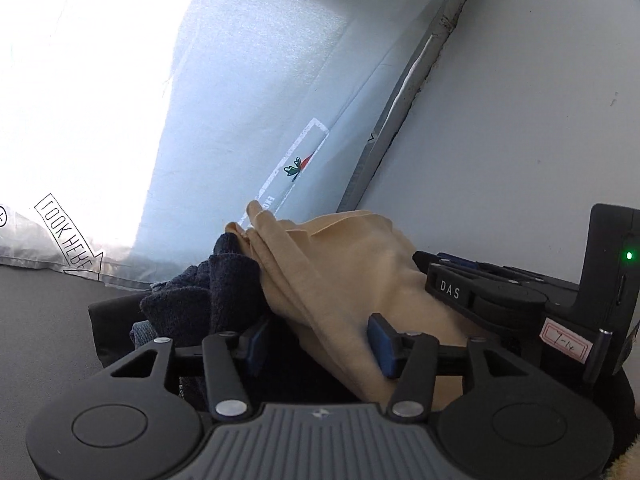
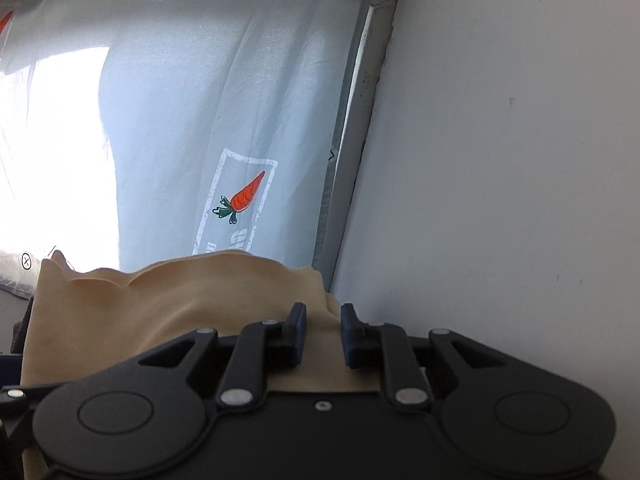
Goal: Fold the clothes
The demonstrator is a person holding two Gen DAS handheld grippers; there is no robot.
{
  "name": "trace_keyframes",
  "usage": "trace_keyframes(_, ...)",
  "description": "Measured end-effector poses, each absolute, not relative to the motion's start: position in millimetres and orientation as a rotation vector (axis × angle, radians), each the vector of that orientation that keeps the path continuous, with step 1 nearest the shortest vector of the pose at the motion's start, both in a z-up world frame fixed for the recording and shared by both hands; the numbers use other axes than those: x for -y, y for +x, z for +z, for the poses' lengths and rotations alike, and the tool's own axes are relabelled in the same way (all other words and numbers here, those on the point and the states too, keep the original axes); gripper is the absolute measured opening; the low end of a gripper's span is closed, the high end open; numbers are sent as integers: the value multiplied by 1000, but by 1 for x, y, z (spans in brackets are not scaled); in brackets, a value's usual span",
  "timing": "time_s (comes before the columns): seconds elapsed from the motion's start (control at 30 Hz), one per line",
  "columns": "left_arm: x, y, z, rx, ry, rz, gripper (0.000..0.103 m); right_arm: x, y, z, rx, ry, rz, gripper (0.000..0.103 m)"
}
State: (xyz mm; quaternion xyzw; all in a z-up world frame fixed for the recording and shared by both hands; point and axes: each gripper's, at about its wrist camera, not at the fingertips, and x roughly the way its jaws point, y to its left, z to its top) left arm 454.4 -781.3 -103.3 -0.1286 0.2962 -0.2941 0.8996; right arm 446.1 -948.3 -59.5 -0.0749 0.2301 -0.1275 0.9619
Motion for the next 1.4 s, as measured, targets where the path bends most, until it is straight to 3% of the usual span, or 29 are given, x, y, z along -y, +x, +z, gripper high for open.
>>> trace_keyframes(0.23, 780, 443, -88, -632, -230, -600, 60, 947, 440, -52, -496, -146, -280, 24)
trace_keyframes(0.4, 744, 414, -52, -588, -153, -559, 73, 919, 401, -15, -454, -164, -319, 70)
trace_keyframes(0.6, 671, 344, -18, -535, -149, -484, 94, 876, 322, 9, -472, -44, -306, 92)
trace_keyframes(0.7, 632, 295, -10, -495, -141, -439, 102, 848, 281, 6, -471, -15, -285, 95)
trace_keyframes(0.9, 559, 210, -12, -406, -144, -351, 103, 790, 214, 3, -478, 30, -230, 102)
trace_keyframes(1.4, 345, 93, 6, -415, -99, -156, 103, 571, 110, 8, -484, 14, -109, 102)
